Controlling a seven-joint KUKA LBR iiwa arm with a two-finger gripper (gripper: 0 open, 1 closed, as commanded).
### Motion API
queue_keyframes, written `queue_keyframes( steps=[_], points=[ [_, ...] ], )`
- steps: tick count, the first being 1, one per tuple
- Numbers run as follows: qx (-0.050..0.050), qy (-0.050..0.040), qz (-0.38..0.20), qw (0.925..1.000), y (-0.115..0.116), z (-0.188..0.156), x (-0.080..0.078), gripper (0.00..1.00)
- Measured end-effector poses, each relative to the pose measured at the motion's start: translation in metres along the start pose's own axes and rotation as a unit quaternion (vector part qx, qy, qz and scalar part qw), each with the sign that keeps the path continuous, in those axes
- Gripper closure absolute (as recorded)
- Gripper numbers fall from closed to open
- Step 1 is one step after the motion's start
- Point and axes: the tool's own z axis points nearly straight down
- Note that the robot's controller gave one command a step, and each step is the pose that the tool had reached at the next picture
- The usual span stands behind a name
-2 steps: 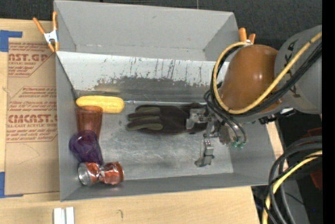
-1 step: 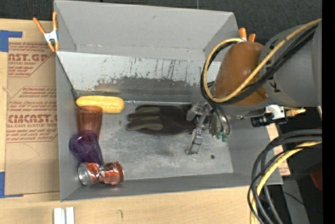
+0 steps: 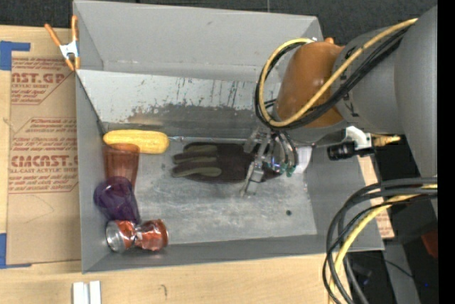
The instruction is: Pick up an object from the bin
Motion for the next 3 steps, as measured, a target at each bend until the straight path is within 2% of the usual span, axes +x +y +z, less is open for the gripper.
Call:
queue_keyframes(
  steps=[1, 2, 3],
  points=[
    [-0.001, -0.0015, -0.074, 0.9972, 0.010, 0.006, -0.007, 0.00],
    [-0.002, -0.0018, 0.118, 0.9930, 0.017, 0.037, -0.005, 0.00],
    [-0.001, -0.0040, -0.060, 0.9982, 0.016, 0.044, -0.014, 1.00]
  ],
)
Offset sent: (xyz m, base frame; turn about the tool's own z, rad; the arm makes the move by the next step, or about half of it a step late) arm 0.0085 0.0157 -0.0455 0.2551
